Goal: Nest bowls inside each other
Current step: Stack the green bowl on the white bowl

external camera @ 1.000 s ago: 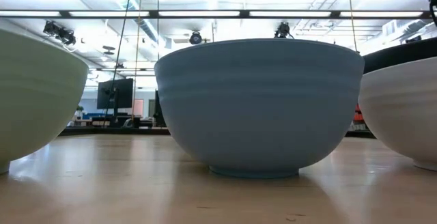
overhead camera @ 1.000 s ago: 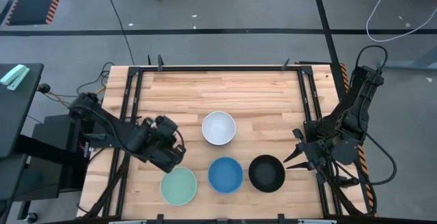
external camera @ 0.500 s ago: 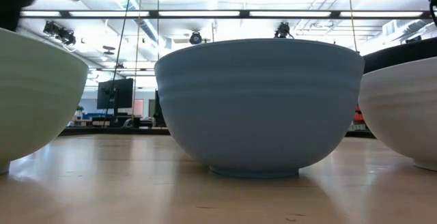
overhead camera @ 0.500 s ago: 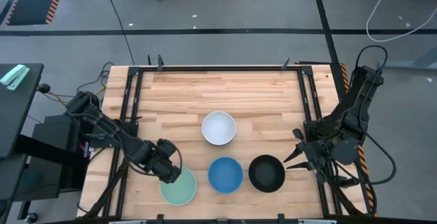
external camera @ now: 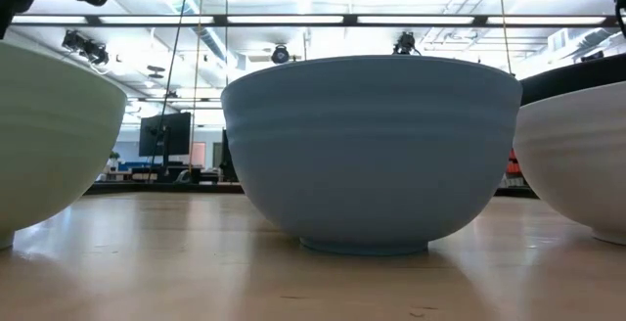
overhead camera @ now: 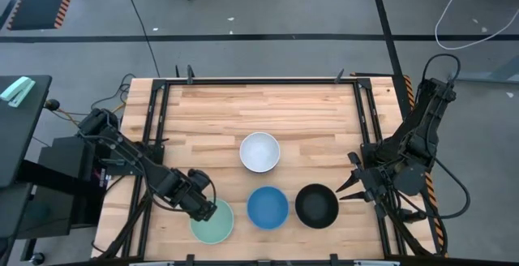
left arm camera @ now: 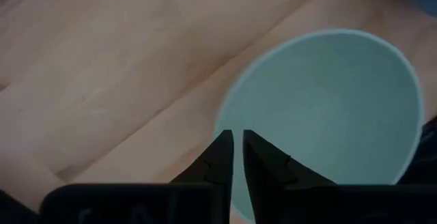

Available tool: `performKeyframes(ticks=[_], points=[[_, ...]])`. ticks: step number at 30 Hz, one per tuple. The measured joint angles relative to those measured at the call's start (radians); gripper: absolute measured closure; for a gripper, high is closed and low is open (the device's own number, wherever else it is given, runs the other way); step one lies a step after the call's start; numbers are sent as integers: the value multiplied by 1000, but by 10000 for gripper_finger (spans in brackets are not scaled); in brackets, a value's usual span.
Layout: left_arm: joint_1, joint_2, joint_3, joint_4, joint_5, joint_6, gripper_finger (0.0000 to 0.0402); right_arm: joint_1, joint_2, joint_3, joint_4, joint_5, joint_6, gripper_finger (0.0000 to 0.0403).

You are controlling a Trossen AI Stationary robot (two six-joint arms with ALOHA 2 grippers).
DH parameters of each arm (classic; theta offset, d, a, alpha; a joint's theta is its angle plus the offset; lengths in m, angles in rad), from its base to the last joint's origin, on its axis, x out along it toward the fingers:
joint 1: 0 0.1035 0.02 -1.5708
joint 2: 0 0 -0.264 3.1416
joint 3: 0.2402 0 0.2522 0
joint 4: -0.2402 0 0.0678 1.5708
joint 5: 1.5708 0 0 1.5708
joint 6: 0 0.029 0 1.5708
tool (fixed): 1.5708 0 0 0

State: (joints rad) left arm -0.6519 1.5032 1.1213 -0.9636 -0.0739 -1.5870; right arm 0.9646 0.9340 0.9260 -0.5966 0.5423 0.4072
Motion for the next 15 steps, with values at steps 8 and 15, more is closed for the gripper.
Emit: performKeyframes(ticks=[8,15], points=[[19,1,-68,68,28,-16,342,0,0,0,0,0,20,298],[20,1,-82,104,31,-17,338,0,0,0,0,0,20,298]])
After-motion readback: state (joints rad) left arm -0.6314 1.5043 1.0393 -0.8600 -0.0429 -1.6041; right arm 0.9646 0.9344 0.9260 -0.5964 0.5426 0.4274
